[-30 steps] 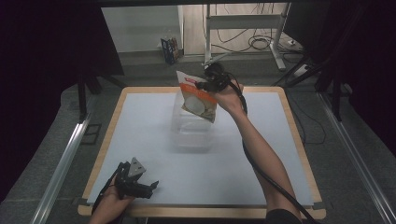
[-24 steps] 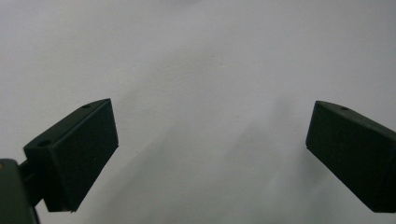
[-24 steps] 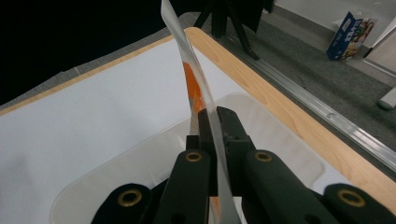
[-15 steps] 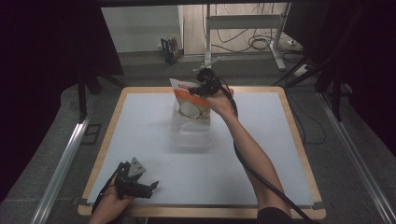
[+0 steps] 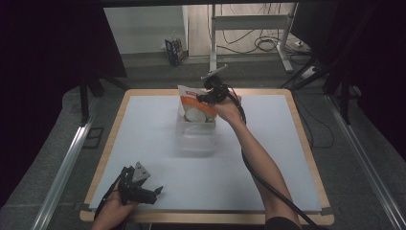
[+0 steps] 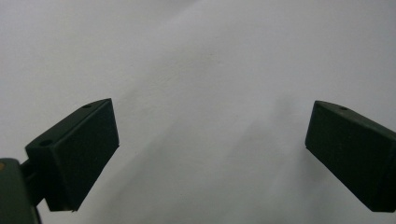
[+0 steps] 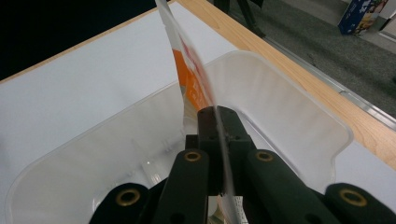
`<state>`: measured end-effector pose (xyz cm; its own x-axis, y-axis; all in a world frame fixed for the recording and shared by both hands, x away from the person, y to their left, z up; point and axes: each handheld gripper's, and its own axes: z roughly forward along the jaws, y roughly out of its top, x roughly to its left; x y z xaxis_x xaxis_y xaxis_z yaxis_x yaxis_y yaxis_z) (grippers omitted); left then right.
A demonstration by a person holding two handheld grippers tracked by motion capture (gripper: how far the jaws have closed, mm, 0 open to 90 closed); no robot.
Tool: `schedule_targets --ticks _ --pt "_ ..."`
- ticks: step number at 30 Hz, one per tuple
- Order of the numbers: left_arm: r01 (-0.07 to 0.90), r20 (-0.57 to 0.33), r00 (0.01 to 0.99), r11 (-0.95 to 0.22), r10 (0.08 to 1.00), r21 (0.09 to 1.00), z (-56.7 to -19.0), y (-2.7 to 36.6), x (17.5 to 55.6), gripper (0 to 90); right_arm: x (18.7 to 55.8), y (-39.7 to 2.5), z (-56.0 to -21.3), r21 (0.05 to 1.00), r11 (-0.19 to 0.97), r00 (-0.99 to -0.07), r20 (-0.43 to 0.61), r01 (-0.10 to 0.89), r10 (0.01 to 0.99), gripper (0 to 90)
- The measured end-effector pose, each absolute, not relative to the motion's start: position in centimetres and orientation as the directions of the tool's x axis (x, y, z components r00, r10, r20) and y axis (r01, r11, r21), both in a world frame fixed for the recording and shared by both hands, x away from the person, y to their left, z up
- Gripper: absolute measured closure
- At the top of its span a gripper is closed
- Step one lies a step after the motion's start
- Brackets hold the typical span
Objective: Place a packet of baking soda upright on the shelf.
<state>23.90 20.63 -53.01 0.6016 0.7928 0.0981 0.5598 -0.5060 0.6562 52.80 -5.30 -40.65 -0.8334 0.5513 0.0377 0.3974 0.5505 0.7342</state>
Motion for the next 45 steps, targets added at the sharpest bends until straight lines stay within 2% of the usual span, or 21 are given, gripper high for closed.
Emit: schedule_targets --ticks 5,11,16,25,45 --pt "0.562 0.092 0.6 -0.501 0.795 0.658 -53.0 20.7 23.9 3.0 52.7 -5.2 -40.5 0.734 0.554 -0.833 0.028 0.392 0.552 80.7" --pt "0.561 0.091 0.602 -0.502 0.793 0.659 -53.0 20.8 23.8 3.3 52.6 -5.8 -40.2 0.759 0.528 -0.818 0.009 0.38 0.576 55.7" --pt "0.561 0.091 0.603 -0.502 0.792 0.658 -53.0 20.8 23.8 3.5 52.3 -6.3 -39.8 0.769 0.525 -0.816 -0.007 0.365 0.578 43.4" --pt "0.559 0.094 0.604 -0.505 0.791 0.657 -53.0 20.7 23.8 3.6 51.3 -6.7 -39.4 0.773 0.535 -0.821 -0.033 0.341 0.57 29.9" --pt "0.559 0.098 0.604 -0.509 0.791 0.655 -53.0 20.7 23.8 3.8 50.2 -8.4 -39.8 0.773 0.533 -0.821 -0.026 0.345 0.57 6.4"
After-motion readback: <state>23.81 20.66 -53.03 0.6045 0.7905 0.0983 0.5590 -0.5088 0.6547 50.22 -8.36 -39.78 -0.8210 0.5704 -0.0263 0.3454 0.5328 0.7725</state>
